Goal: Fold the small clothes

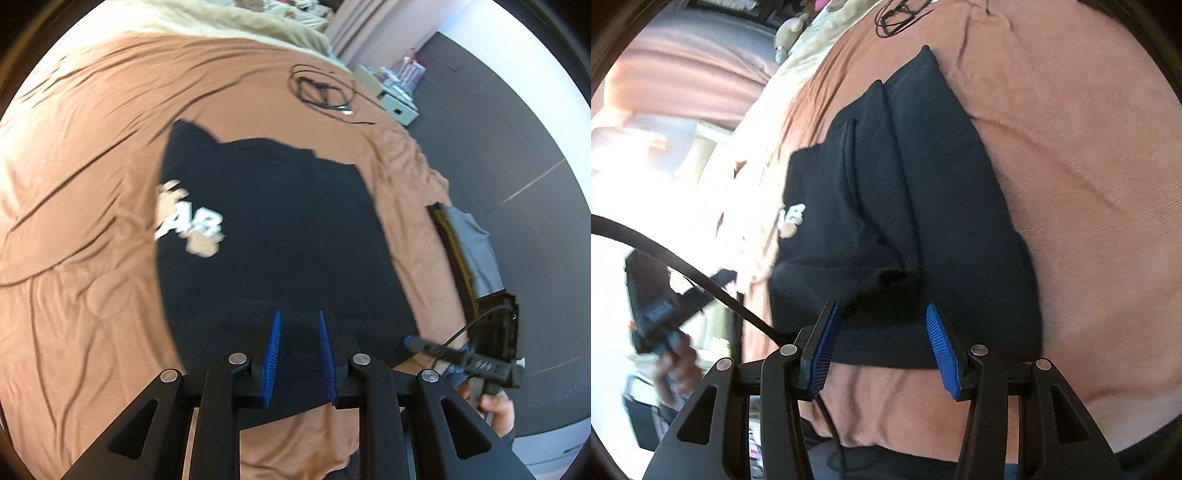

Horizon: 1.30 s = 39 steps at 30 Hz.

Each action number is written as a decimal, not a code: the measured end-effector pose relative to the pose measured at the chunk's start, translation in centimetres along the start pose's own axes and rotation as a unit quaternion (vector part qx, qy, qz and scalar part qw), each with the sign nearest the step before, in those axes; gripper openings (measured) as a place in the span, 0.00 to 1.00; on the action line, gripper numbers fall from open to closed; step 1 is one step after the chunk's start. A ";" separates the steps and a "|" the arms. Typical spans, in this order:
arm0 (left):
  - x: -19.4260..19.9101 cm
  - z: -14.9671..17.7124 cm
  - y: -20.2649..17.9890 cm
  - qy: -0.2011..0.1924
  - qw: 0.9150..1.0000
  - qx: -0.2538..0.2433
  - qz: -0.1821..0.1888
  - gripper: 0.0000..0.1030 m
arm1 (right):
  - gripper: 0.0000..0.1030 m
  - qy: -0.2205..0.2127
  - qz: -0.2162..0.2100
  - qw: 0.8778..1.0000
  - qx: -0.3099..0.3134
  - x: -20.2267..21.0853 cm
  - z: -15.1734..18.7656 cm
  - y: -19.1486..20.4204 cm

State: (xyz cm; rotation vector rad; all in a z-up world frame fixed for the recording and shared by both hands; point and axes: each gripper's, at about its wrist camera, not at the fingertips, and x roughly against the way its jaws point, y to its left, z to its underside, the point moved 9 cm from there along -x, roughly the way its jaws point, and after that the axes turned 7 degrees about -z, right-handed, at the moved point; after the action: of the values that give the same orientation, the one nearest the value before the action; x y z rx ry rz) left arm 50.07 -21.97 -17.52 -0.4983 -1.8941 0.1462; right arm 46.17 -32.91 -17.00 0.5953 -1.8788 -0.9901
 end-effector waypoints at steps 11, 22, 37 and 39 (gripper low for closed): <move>-2.0 4.3 3.8 0.034 0.999 -0.013 -0.031 0.26 | 0.45 -0.009 -0.028 0.998 -0.052 -1.4 -0.6 -0.6; -3.9 9.5 1.9 0.064 0.991 -0.097 -0.063 0.62 | 0.45 -0.023 -0.058 0.993 -0.105 -0.7 0.2 -0.8; -6.3 9.6 2.9 0.063 0.988 -0.085 -0.116 0.63 | 0.45 -0.035 -0.076 0.974 -0.212 -4.8 -0.8 -4.3; -6.0 9.6 3.6 0.060 0.988 -0.073 -0.119 0.63 | 0.35 -0.043 -0.075 0.975 -0.204 -4.8 -1.3 -4.2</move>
State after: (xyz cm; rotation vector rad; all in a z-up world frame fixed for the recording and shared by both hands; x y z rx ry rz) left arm 43.98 -19.89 -27.54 -0.3674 -1.8373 -0.1770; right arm 49.62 -32.31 -22.51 0.4558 -1.6519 -1.4754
